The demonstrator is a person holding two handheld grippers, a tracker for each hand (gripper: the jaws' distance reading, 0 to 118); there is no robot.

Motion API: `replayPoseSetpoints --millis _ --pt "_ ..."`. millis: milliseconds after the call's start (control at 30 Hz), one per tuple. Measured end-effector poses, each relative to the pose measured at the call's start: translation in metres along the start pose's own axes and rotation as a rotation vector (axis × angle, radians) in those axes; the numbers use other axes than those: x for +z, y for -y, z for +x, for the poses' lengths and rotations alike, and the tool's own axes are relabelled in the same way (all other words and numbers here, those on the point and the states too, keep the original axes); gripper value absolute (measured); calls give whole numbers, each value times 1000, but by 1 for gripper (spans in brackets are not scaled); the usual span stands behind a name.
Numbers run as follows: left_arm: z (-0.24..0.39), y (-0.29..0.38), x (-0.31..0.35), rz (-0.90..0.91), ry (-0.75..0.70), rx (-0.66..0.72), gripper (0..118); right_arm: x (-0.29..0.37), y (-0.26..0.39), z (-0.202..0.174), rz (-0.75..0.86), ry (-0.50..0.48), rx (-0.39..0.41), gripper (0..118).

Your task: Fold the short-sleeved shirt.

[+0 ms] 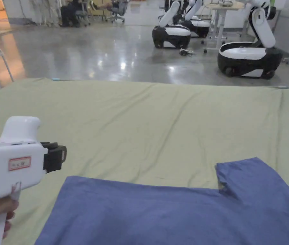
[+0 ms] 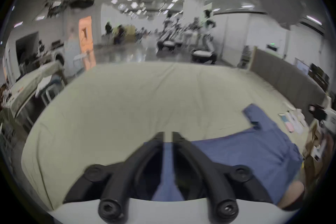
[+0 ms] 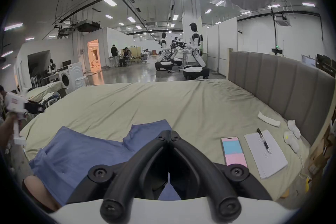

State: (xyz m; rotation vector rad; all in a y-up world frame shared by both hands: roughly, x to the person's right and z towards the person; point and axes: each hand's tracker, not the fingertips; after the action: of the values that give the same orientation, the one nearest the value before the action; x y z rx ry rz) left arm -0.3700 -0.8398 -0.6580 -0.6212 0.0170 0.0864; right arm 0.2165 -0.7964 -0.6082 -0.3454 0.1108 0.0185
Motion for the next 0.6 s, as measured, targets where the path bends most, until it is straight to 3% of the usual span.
replayPoseSetpoints --millis 33,100,133,200,233,267,300,333,400,600 --pt "-5 1 -25 -66 -28 1 39 -6 -3 -4 -8 -10 11 0" --pt "-14 12 -73 -193 -66 5 100 -15 2 -11 -22 -34 32 0" --pt "-17 17 -88 -252 -59 2 107 -19 1 -14 -36 -45 41 0" --pt "-20 34 -112 -324 -112 -11 105 -26 8 -16 -59 -63 65 0" --pt "-20 41 -117 -349 -130 -8 99 -30 8 -17 -72 -68 79 0" --pt "-20 46 -116 -362 -115 1 78 -33 8 -19 -86 -72 98 0" --pt "-21 51 -117 -365 -66 22 48 -36 7 -21 -99 -73 115 0" --pt "-19 55 -115 -346 -18 62 44 -41 15 -19 -113 -72 131 0" --pt "-12 56 -103 -269 -58 19 0 -49 14 -22 -139 -73 155 0" --pt "13 41 -70 -172 6 -29 0 -101 25 -13 -328 -93 169 6"
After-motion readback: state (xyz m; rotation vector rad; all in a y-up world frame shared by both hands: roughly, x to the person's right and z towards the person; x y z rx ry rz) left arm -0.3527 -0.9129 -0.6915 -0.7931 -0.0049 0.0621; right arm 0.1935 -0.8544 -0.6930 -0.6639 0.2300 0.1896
